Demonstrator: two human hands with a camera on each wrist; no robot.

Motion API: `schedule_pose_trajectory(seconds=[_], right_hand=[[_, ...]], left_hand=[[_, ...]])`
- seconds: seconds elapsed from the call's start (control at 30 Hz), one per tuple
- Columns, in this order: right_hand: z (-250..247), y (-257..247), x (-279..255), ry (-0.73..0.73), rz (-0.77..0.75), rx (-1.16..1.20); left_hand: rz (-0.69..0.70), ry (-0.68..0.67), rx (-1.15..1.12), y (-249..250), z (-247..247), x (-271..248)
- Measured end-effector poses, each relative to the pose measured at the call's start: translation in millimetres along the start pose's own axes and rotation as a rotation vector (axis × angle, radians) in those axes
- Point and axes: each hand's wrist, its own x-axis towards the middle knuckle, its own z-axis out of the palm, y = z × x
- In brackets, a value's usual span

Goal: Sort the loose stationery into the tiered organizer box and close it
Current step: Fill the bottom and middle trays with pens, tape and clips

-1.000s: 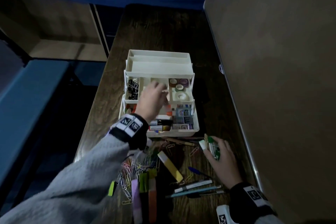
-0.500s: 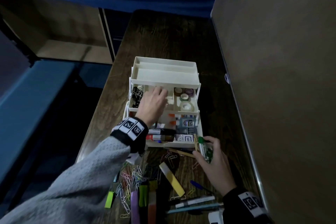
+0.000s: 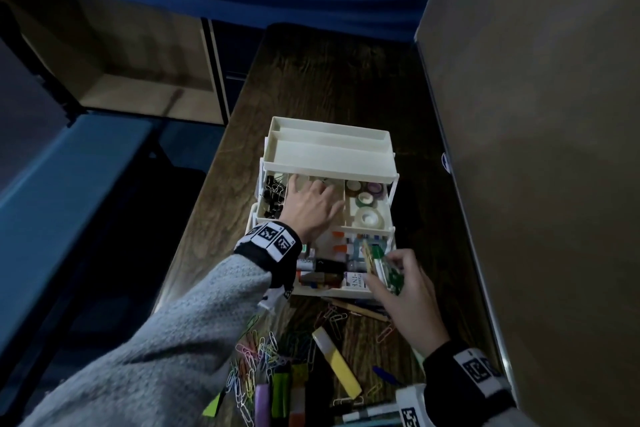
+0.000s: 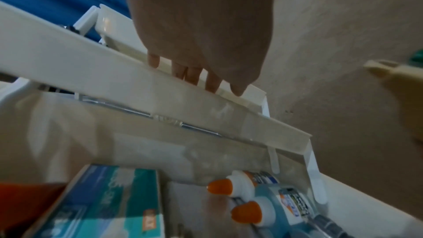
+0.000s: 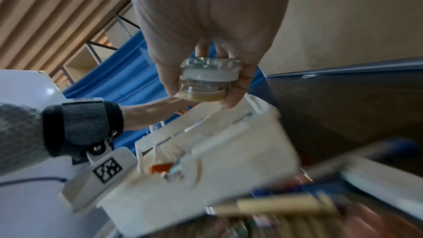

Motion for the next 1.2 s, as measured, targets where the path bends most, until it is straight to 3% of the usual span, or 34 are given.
schedule_pose_trajectory(seconds=[0.17, 0.37, 0.53, 0.77, 0.93, 1.07, 1.2], right_hand=[[8, -32, 47, 0.061, -0.048, -0.044], [46, -69, 99, -0.038, -0.034, -0.324], [65, -78, 117, -0.02, 0.024, -0.358], [72, -75, 118, -0.055, -0.041, -0.507], [69, -69, 111, -0.064, -0.167, -0.685], [62, -68, 102, -0.072, -0.188, -0.683], [55, -64, 70, 0.018, -0.362, -0.528]], left_hand=[[0.046, 0.064, -0.008, -12, -9, -17], [-0.052, 0.181, -0.004, -34, -22, -66], [-0.1, 0.175, -0.05, -44, -23, -96], [-0.104, 0.166, -0.073, -46, -22, -110], [-0.076, 0.162, -0.119, -39, -24, -110], [-0.114, 0.227, -0.17, -47, -32, -121], [-0.177, 0.297, -0.221, -61, -37, -151]])
